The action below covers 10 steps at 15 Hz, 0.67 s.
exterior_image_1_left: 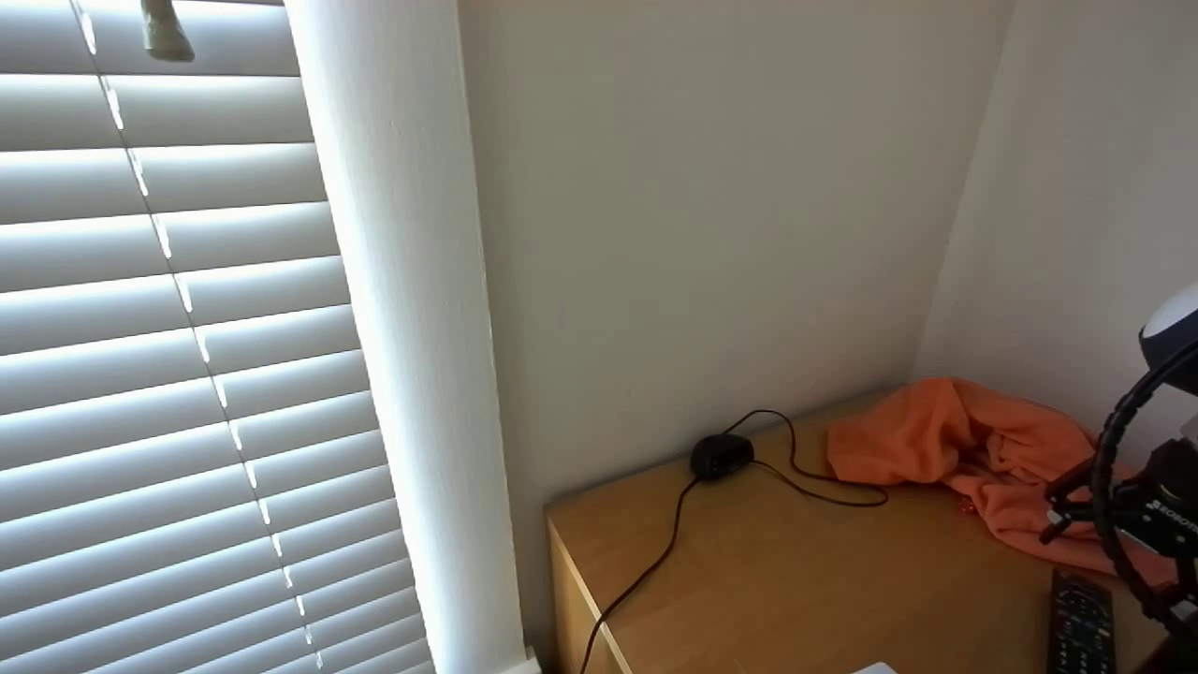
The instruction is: Remove the remote controller from the opened drawer and put it on the counter top pointing forward
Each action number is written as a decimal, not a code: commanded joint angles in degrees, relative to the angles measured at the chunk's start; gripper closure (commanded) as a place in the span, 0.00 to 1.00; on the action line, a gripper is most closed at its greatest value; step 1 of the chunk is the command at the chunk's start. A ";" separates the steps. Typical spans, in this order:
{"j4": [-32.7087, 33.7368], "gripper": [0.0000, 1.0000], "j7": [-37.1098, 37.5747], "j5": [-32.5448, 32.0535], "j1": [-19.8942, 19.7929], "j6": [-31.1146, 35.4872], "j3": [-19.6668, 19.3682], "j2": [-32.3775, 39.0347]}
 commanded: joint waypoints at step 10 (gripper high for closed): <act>-4.19 0.00 10.14 -14.39 0.96 3.67 4.05 0.79</act>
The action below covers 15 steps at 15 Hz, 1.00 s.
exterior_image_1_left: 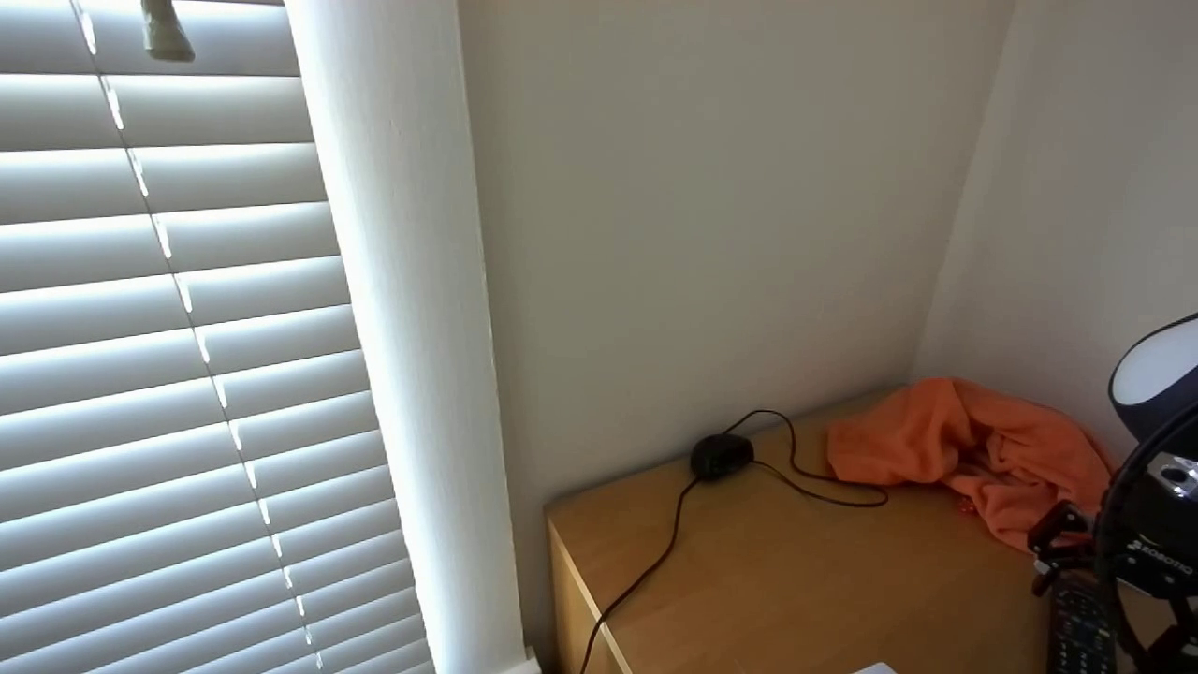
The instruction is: Remove the remote controller from the opened drawer and put it on the counter top pointing forward
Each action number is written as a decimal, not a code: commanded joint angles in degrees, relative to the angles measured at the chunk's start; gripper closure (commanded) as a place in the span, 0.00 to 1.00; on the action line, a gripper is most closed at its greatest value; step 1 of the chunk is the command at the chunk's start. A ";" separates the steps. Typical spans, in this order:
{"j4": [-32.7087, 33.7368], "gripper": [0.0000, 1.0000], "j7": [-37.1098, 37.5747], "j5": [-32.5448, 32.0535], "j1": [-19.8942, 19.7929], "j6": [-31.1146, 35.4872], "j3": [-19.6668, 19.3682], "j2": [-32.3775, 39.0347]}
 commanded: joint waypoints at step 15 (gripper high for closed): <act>0.73 0.70 1.56 -6.59 -0.25 2.38 1.76 3.36</act>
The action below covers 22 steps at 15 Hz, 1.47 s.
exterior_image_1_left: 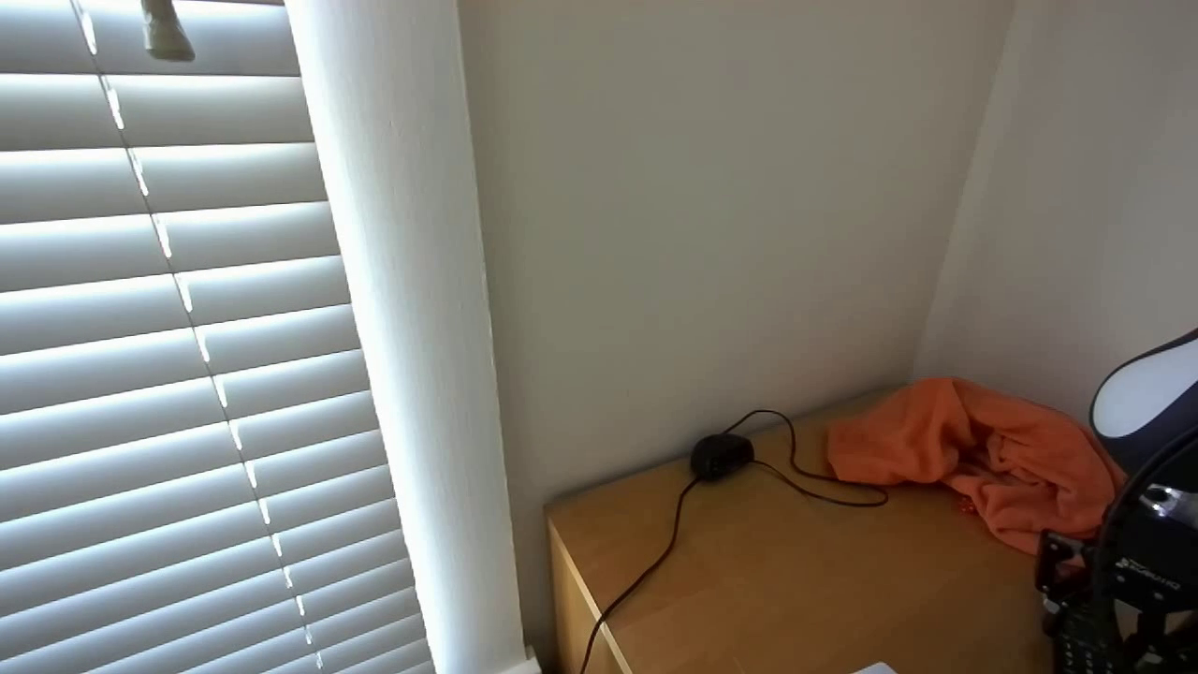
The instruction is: Remove the remote controller from the opened drawer and put it on the counter top pointing forward
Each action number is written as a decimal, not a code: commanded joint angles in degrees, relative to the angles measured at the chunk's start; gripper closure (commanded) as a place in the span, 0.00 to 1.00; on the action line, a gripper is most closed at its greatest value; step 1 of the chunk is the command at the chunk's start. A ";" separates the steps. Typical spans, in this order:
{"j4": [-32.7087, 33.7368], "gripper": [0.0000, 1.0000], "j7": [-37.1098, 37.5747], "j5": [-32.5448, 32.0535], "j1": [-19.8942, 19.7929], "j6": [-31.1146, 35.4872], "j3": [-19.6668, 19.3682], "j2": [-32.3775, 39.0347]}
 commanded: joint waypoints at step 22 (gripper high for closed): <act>13.08 0.70 -15.96 -28.58 3.46 -7.72 5.43 7.16</act>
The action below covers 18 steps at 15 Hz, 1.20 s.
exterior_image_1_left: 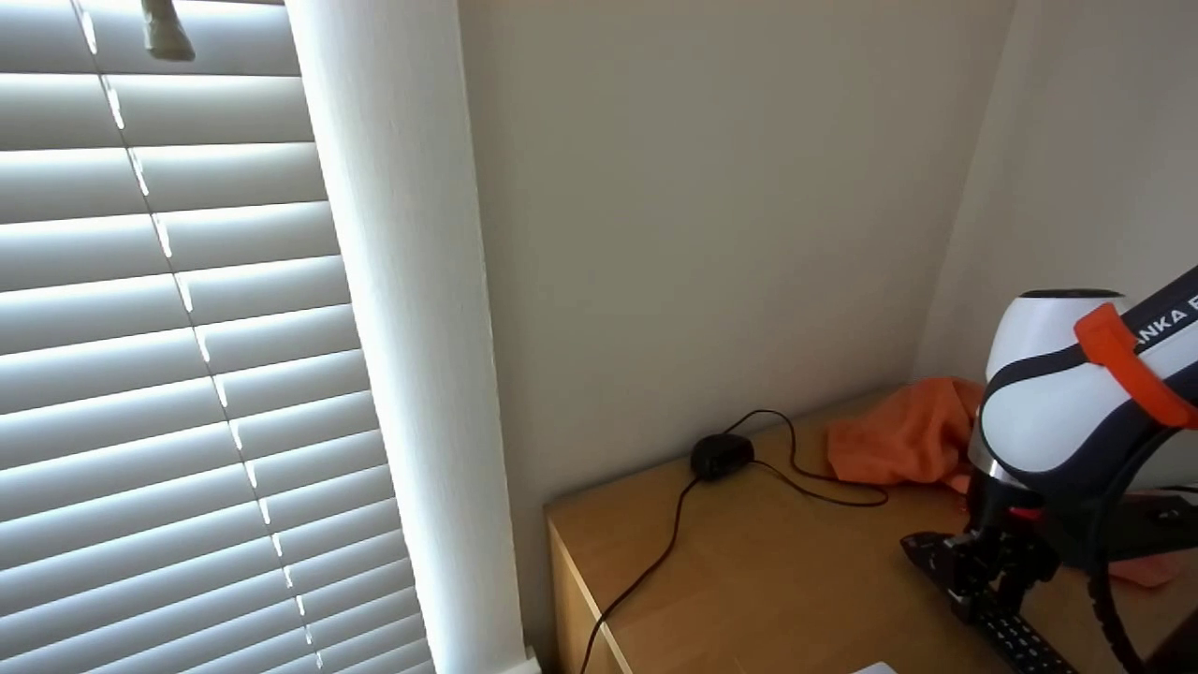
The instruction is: Remove the remote controller from the opened drawer and put it on the counter top pointing forward
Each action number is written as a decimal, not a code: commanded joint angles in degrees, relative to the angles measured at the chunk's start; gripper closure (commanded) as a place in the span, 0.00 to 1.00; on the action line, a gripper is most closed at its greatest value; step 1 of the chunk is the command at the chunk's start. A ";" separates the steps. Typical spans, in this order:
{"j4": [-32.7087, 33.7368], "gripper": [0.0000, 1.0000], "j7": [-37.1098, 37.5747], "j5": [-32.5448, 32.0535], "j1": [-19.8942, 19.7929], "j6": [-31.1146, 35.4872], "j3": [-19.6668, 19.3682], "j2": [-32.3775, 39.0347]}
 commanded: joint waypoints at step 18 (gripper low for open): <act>-9.57 0.00 4.61 0.93 -0.52 -2.00 -0.77 -20.73</act>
